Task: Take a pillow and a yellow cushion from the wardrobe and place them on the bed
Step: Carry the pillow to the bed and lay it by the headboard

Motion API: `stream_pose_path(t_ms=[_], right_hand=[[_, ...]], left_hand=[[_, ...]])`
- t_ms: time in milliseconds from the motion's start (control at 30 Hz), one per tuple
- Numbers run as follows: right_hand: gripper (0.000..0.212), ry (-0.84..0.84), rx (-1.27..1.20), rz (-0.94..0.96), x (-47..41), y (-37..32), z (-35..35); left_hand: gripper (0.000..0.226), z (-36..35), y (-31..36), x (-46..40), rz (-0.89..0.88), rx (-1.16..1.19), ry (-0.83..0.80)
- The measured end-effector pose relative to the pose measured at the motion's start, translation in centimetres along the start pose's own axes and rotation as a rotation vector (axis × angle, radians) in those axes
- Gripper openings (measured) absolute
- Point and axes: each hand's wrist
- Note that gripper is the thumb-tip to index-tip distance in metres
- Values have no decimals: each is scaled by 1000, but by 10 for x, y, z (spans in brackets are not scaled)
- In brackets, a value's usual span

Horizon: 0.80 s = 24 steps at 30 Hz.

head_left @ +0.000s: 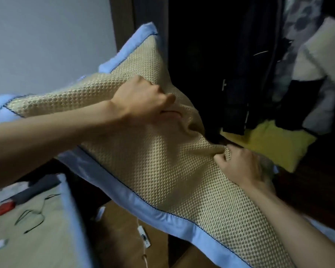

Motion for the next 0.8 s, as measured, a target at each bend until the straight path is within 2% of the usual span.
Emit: stream_pose_path(t_ms=[100,233,333,500,633,800], right_hand=[[29,-20,-106,164,-17,-69,-29],[30,-86,-204,320,-38,-164,-84],[30,-114,-247,434,-57,-229,-126],[30,-139,-330,660,-104,-360,-197],[30,-148,-408,832,-130,-449,-234],[32,-221,-512,953,-147,-533,-275]], left_hand=[[65,-9,-49,65,85,-29,-67],[61,-31,-100,161,241,-105,-249],[68,-46,-128,227,334,-143,-376],[55,-64,-181,331,533,-197,-475],[57,-62,-210,392,679,-274,-574],[57,-62,-236,443,786,-346,-701]])
Point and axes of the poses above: each hand's wrist, its own x-axis away from the middle knuckle, its own z-axis out of the back of the hand, y = z × x, and after that the axes turned 6 degrees about -y, right-handed
